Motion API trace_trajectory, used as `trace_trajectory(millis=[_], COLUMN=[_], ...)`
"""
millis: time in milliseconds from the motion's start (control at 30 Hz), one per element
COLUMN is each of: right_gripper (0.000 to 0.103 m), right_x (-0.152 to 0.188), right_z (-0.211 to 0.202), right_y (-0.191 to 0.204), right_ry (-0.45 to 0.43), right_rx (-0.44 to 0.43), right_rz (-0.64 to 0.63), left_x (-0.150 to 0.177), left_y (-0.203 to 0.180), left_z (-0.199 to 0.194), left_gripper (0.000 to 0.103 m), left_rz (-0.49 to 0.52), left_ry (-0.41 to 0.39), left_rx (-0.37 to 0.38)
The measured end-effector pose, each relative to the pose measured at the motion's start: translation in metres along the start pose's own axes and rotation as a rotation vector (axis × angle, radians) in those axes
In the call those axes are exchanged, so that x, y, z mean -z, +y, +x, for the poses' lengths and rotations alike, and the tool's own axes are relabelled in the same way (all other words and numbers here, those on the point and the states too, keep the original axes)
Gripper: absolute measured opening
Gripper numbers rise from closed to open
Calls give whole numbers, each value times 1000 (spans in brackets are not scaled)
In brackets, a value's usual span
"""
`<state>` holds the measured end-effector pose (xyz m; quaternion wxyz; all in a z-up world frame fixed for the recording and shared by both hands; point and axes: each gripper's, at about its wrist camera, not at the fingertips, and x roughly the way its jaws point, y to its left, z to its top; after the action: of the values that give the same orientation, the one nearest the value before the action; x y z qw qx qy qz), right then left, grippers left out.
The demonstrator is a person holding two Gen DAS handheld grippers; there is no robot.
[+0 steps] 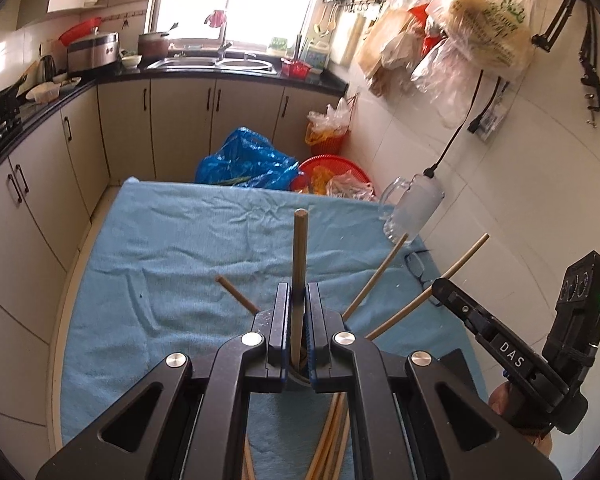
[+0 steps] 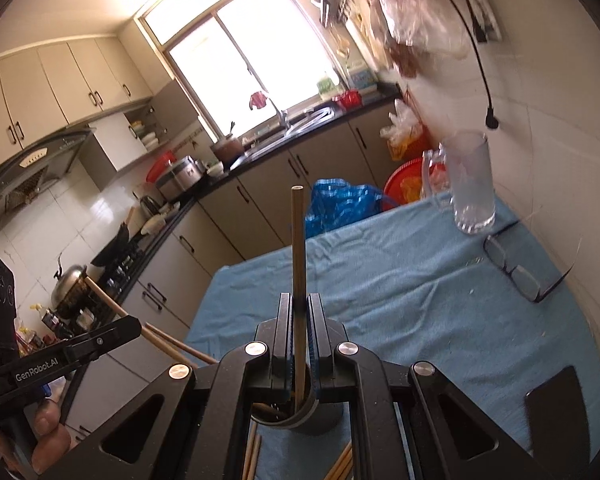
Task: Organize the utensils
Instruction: 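Carry the left tool's chopstick upright into the holder while the right tool inserts its own, then open both tools to release the chopsticks into the holder, then move both open tools back toward the remaining chopsticks on the towel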
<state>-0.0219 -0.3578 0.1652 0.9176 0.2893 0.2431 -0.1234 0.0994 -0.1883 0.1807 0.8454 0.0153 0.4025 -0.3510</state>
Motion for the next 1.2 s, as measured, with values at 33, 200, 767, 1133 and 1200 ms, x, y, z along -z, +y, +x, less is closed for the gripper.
trace_trajectory(millis=[33, 200, 767, 1133, 1200], right_gripper=[7, 8, 13, 28, 28], right_x=[3, 13, 16, 82, 100], right_z=[5, 23, -11, -43, -45], right_y=[-1, -4, -7, -33, -40], right_ry=[14, 59, 24, 111, 145], right_rx=[3, 8, 5, 25, 31], right_rz=[2, 9, 6, 31, 43], left_x=[2, 7, 21, 104, 125], left_y=[1, 5, -1, 13, 19], left_z=[2, 10, -39, -46, -32], left_gripper=[6, 6, 26, 31, 31], left_rz=[0, 8, 34, 34, 27], left_ry=[3, 8, -83, 3, 61], left_rx=[-2, -8, 10, 17, 23])
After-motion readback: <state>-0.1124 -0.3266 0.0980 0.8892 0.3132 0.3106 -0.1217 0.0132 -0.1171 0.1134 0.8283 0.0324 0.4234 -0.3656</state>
